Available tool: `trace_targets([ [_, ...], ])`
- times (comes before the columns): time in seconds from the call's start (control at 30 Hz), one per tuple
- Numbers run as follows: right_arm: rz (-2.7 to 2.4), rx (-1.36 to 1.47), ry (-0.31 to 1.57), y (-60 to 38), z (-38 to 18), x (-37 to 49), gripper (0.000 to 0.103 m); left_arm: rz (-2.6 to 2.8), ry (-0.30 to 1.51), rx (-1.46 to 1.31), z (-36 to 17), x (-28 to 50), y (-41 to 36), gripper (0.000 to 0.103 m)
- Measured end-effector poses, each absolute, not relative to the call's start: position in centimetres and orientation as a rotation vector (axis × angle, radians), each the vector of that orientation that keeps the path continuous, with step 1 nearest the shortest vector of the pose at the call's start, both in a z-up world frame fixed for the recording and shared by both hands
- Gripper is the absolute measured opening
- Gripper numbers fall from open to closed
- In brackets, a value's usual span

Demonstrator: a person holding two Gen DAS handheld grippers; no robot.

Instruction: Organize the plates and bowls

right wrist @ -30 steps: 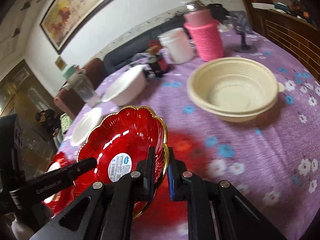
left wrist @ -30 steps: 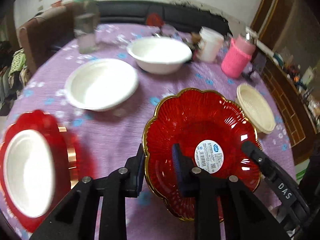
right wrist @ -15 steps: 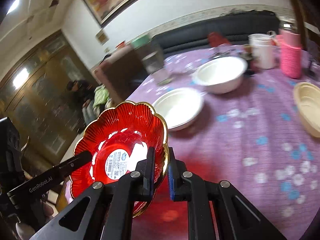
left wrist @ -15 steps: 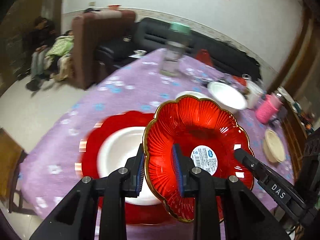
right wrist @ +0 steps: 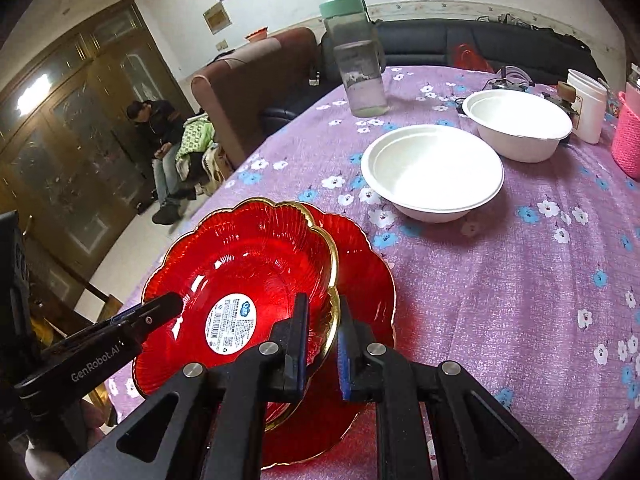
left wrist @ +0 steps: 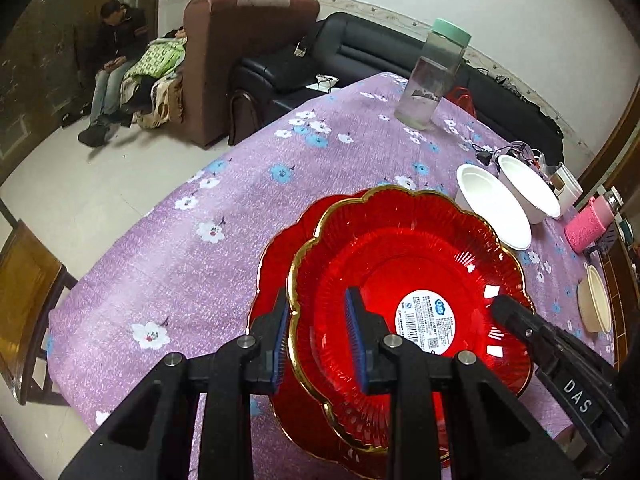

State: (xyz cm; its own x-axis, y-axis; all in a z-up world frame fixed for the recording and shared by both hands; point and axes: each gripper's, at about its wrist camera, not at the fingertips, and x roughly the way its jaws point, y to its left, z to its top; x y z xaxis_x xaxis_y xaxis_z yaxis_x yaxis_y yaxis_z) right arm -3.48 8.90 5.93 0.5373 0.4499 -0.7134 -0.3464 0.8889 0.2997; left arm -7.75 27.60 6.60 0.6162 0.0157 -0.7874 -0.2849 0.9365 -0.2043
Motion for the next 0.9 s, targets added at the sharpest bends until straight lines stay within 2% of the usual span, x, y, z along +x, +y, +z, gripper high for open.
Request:
trace_targets([
  [0.2,0.452,0.099,0.877,9.2,6.2,-3.2,0.017,0.165,0.904,-0.319,6.5,-7.3,27.3,0.025],
  [0.27,0.443,0.089,0.871,9.4,6.2,-3.3,0.018,0.163,0.895,-0.332,6.8,-7.5,27.4,0.029],
  [0.37,0.435,0.052,0.855,9.9,6.2,-3.6,0.021,0.168,0.868,-0.325,7.6,-7.9,27.4,0.036],
  [0.43,0.432,0.036,0.843,10.0,6.2,-3.8,0.031,0.172,0.849,-0.322,8.2,-8.2,27.6,0.047],
  [0.53,0.432,0.049,0.824,9.6,6.5,-4.0,0.046,0.184,0.823,-0.338,9.1,-8.9,28.1,0.056],
  [0.6,0.44,0.066,0.813,9.2,6.8,-4.2,0.048,0.187,0.816,-0.362,9.5,-9.2,28.5,0.065],
  [0.7,0.448,0.09,0.79,8.4,7.7,-4.6,0.048,0.184,0.82,-0.409,10.0,-9.8,29.0,0.068],
  [0.83,0.437,0.149,0.763,5.8,8.9,-5.4,0.05,0.16,0.835,-0.439,10.7,-10.3,28.6,0.084],
  [0.9,0.419,0.168,0.747,3.9,9.3,-5.8,0.051,0.155,0.829,-0.448,11.3,-10.6,28.0,0.085],
])
